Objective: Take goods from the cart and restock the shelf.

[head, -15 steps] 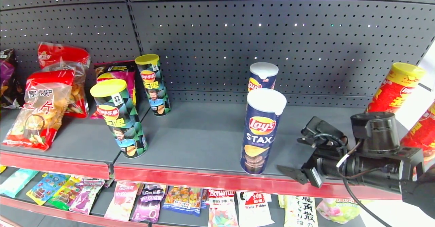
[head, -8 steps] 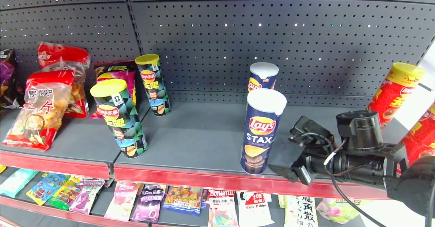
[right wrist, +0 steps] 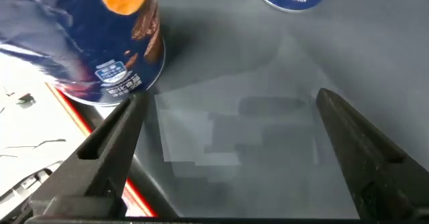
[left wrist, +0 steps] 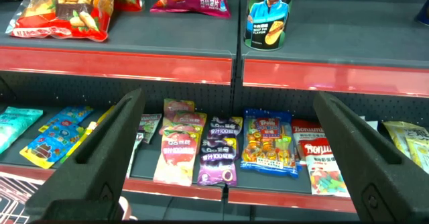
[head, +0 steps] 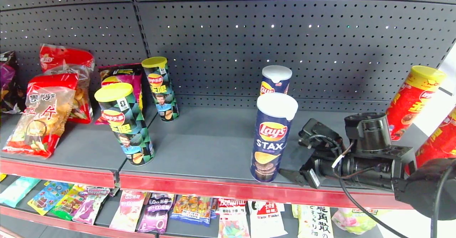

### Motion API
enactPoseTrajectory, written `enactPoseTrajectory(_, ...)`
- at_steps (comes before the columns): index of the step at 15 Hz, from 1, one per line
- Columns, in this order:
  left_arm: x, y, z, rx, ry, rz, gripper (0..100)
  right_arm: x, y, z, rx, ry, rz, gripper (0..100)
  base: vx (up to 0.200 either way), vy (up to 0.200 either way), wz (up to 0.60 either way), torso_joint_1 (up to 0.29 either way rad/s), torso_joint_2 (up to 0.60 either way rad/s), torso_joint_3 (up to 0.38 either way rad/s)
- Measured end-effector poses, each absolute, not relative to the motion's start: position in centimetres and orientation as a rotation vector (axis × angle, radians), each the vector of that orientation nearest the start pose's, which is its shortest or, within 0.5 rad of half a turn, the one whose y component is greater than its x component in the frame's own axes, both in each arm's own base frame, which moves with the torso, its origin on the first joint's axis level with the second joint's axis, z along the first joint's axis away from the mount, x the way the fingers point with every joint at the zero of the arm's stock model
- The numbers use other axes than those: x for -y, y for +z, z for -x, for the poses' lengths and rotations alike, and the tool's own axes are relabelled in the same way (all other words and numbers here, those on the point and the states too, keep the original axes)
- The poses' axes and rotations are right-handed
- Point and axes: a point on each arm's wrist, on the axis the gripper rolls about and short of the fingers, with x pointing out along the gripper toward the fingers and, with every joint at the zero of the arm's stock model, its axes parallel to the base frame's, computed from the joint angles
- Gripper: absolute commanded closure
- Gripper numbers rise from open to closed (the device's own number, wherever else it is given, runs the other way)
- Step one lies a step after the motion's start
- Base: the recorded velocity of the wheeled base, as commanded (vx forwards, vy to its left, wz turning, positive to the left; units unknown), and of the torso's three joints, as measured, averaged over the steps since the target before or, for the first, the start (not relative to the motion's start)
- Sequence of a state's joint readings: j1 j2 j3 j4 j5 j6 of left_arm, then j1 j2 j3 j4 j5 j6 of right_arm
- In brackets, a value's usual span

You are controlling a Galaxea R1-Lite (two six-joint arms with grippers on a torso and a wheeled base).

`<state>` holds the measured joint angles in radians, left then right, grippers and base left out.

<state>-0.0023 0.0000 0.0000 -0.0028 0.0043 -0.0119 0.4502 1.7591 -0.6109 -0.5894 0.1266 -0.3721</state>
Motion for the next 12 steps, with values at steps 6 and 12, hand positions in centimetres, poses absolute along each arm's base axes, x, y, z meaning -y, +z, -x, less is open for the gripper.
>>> enactPoseTrajectory(6,0.0,7.6,2.3,0.003,0.002,0.012,0,-12.8,11.0,-25.6,-0.456,0.663,0.443,0,0.000,0.000,0.00,0.000,0.00,0.000)
enactPoseTrajectory(12,0.0,7.6,2.3,0.003,0.003,0.012,0,-12.1,12.3,-24.8,-0.425,0.643,0.404,0,0.000,0.000,0.00,0.000,0.00,0.000)
